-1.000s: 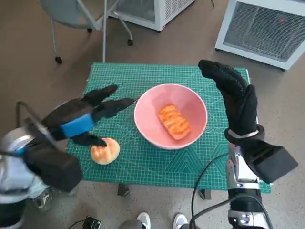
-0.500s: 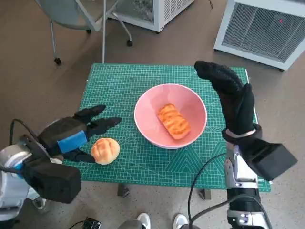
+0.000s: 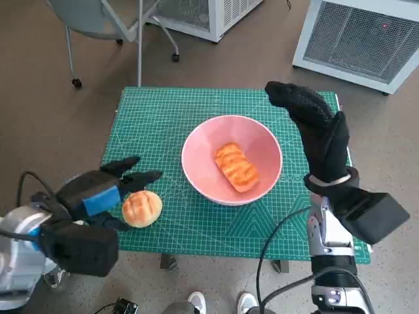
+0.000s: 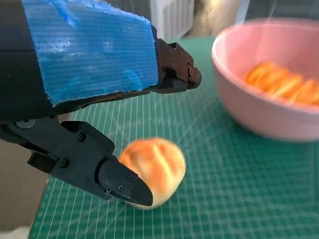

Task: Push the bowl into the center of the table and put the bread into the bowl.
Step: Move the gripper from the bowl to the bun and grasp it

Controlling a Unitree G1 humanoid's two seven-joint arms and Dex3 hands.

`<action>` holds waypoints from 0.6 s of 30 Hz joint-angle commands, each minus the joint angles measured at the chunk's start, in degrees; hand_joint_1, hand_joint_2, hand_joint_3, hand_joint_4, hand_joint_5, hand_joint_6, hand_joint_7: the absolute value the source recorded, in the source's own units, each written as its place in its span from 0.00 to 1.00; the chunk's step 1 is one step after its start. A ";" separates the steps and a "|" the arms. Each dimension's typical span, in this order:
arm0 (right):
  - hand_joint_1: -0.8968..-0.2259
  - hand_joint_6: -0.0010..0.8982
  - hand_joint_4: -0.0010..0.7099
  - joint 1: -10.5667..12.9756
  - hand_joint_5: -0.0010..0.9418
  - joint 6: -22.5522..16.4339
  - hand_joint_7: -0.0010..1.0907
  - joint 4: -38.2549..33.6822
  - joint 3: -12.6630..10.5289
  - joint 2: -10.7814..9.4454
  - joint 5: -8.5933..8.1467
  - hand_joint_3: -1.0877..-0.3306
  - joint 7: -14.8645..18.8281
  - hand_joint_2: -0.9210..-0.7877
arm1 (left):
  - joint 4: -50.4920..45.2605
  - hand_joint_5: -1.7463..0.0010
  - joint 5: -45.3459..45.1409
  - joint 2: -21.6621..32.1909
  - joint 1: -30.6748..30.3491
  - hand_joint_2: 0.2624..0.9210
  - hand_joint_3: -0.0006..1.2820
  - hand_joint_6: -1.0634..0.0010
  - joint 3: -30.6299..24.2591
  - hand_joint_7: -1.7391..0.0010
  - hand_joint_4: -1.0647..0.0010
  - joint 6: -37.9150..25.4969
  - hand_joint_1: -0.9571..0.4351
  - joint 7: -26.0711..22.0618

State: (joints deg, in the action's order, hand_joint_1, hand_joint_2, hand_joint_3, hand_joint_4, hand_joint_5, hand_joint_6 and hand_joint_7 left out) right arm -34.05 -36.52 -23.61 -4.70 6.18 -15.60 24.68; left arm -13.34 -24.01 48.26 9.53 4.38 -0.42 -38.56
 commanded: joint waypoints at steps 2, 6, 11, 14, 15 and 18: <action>0.20 0.00 0.18 0.54 0.00 0.54 0.48 -0.54 -0.19 0.02 -0.52 0.40 0.93 0.00 | 4.57 1.00 -1.50 -2.08 0.69 0.77 0.00 0.78 3.63 1.00 0.92 -1.70 0.46 -0.29; 0.20 0.00 0.18 0.78 0.00 0.65 0.47 -0.13 -0.18 0.03 -0.53 0.40 1.01 0.00 | 7.97 1.00 -1.98 -3.71 1.32 0.78 0.00 0.78 5.17 1.00 0.92 -1.12 0.49 1.12; 0.20 0.00 0.18 0.93 0.00 0.92 0.48 0.15 -0.17 0.00 -0.64 0.40 1.06 0.00 | 11.82 0.99 -2.83 -5.26 1.90 0.78 0.00 0.76 6.57 0.99 0.89 0.53 0.53 3.65; 0.20 0.00 0.18 1.14 0.00 1.06 0.48 0.46 -0.16 0.00 -0.54 0.40 0.92 0.00 | 14.94 0.99 -4.31 -6.34 2.34 0.78 0.00 0.74 7.99 0.99 0.86 1.92 0.54 6.06; 0.20 0.00 0.18 1.18 0.00 1.10 0.48 0.52 -0.16 -0.01 -0.52 0.40 0.88 0.00 | 15.69 0.99 -4.70 -6.58 2.50 0.79 0.01 0.73 8.34 0.99 0.84 2.14 0.55 6.58; 0.20 0.00 0.18 1.26 0.00 1.21 0.48 0.63 -0.16 -0.04 -0.43 0.40 0.76 0.00 | 18.33 0.98 -5.97 -7.18 2.84 0.79 0.01 0.69 9.39 0.98 0.81 3.97 0.56 9.06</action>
State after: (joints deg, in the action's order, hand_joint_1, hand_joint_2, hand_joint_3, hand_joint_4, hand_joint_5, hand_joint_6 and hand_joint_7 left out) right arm -34.03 -36.26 -22.97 -4.74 6.22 -15.81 25.18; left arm 2.21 -28.36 41.93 12.04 12.31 1.87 -31.29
